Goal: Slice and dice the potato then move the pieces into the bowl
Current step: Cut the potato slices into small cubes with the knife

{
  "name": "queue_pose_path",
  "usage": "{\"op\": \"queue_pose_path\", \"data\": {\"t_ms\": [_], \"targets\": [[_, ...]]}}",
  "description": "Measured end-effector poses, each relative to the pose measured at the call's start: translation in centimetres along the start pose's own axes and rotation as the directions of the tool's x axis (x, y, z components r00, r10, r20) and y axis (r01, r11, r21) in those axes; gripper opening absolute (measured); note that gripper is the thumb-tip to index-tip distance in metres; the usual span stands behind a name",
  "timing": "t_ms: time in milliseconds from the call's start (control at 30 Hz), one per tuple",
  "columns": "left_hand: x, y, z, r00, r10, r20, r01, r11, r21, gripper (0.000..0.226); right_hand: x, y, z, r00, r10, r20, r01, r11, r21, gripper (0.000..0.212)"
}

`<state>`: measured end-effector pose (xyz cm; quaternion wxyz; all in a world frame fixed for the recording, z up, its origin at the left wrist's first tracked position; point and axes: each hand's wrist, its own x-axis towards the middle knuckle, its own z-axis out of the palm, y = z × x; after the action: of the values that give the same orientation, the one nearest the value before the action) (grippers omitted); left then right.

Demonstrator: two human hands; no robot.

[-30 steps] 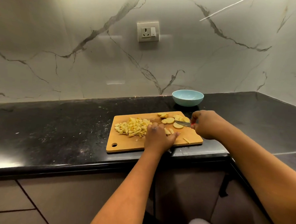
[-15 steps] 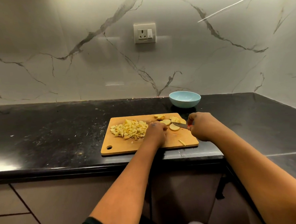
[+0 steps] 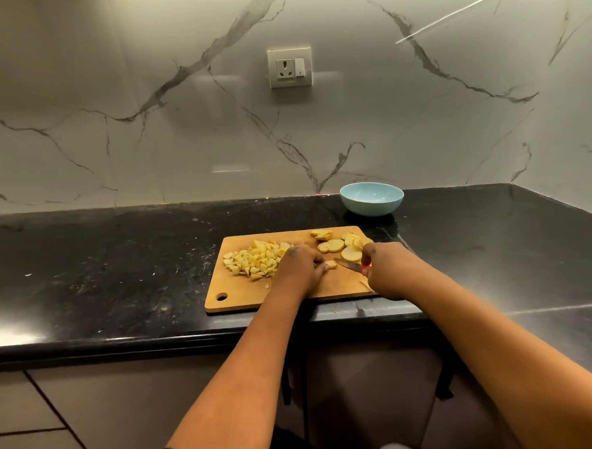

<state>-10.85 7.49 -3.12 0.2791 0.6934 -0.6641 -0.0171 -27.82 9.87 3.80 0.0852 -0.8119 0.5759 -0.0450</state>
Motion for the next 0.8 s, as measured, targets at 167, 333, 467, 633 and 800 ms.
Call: {"op": "queue_pose_path", "data": {"t_ms": [167, 333, 467, 633, 800], "targets": [[-0.3, 0.3, 0.5, 0.998, 0.039, -0.041, -0.039, 0.999, 0.015, 0.029, -0.3, -1.0, 0.5, 1.000, -0.003, -0.011, 0.002, 0.998, -0.060, 0.032], [-0.4, 0.3, 1.0, 0.995, 0.012, -0.095, -0.015, 1.000, -0.024, 0.024, -1.0, -1.6, -0.3, 1.000, -0.012, -0.023, 0.012, 1.000, -0.018, 0.036], [-0.2, 0.3, 1.1, 0.996, -0.001, -0.092, -0.001, 1.000, -0.024, 0.022, -1.6, -2.7, 0.6, 1.000, -0.019, 0.009, 0.020, 0.999, -0.028, 0.032], [-0.1, 0.2, 1.0, 0.997, -0.029, -0.074, 0.025, 0.998, -0.051, 0.022, -2.5, -4.3, 0.0, 0.996, -0.039, 0.079, 0.048, 0.992, -0.118, 0.038], [-0.4, -0.1, 0.6, 0.992, -0.071, -0.102, 0.060, 0.993, -0.105, 0.023, -3.3, -3.4, -2.5, 0.989, 0.013, 0.146, 0.021, 0.974, -0.228, 0.053]]}}
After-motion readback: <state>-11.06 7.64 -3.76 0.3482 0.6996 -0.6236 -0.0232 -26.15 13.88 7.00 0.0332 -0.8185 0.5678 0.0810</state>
